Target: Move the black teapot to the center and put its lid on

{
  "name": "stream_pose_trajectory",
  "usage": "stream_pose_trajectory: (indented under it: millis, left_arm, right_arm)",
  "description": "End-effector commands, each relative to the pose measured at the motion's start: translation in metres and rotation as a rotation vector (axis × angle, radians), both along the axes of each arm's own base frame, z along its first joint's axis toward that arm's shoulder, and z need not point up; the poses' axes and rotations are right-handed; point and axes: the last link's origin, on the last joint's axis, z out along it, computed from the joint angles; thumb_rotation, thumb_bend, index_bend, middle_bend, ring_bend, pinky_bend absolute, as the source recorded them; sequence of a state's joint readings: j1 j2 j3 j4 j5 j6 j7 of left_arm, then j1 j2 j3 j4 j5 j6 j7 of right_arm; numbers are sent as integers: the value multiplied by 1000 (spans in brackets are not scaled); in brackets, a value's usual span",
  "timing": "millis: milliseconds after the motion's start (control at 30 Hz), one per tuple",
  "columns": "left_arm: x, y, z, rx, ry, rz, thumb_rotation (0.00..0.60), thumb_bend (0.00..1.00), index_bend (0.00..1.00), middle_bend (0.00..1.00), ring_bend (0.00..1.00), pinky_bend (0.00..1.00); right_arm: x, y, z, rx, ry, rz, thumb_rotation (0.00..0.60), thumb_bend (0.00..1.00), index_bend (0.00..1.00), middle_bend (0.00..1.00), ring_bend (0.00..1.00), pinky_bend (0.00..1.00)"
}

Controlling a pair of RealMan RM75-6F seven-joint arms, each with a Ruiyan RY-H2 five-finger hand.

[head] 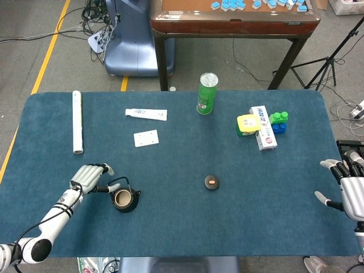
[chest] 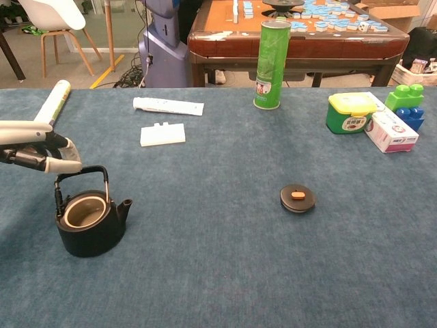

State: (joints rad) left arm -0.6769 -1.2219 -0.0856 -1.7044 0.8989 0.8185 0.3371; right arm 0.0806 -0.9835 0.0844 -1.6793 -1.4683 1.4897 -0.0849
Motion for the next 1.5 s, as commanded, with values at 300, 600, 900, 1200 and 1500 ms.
stream_pose_trajectory:
  millis: [300, 600, 900, 1200, 1500]
  left_arm:
    - [1, -6, -10, -30, -6, -1, 177, 179, 372, 273, 233, 199]
    - [8, -8, -18, -12, -63, -25, 359, 230, 496, 332, 275, 199]
    - [13, -7, -22, 35, -117, -53, 600, 249, 612, 378, 303, 199]
    - [14, -9, -19, 81, -166, -77, 600, 259, 703, 420, 324, 199]
    - [13, -16, -14, 108, -199, -95, 600, 259, 741, 453, 348, 199]
  right_arm:
    - [-2, 3, 1, -4, -1, -8, 600, 167, 278, 281, 112, 176]
    - [-4, 4, 2, -11, -3, -15, 600, 168, 278, 281, 112, 176]
    - [-6, 5, 2, -15, -4, -22, 600, 169, 277, 281, 112, 176]
    - [-4, 4, 2, -16, -2, -18, 600, 169, 277, 281, 112, 176]
    - [-5, 4, 3, -21, -4, -20, 600, 169, 277, 281, 112, 176]
